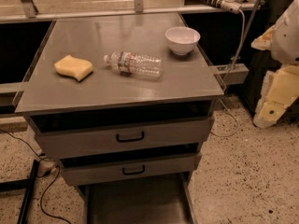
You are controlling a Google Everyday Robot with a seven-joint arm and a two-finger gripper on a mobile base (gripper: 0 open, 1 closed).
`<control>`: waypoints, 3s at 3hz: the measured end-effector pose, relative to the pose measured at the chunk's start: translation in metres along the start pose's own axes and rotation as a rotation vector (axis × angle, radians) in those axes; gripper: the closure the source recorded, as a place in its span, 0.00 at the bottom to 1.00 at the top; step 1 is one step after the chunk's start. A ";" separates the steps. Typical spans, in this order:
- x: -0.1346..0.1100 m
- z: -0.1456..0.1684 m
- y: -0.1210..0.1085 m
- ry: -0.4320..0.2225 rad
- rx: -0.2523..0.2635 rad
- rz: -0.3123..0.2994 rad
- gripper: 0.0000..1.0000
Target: Place water bottle into bottom drawer
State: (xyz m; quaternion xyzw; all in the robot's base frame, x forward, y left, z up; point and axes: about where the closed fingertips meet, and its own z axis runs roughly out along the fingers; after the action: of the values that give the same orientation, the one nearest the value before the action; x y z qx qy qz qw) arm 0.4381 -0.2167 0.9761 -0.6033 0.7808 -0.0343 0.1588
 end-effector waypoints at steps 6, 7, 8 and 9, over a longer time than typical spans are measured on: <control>-0.133 0.032 -0.053 -0.365 0.105 -0.231 0.00; -0.133 0.032 -0.053 -0.365 0.105 -0.231 0.00; -0.144 0.044 -0.057 -0.399 0.091 -0.248 0.00; -0.166 0.076 -0.067 -0.458 0.052 -0.238 0.00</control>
Offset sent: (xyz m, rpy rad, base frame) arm 0.0322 0.0523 0.0069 -0.0115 -0.1034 0.1396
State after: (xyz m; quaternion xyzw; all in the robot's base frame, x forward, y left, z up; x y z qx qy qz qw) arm 0.5592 -0.0658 0.9549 -0.6789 0.6467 0.0647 0.3415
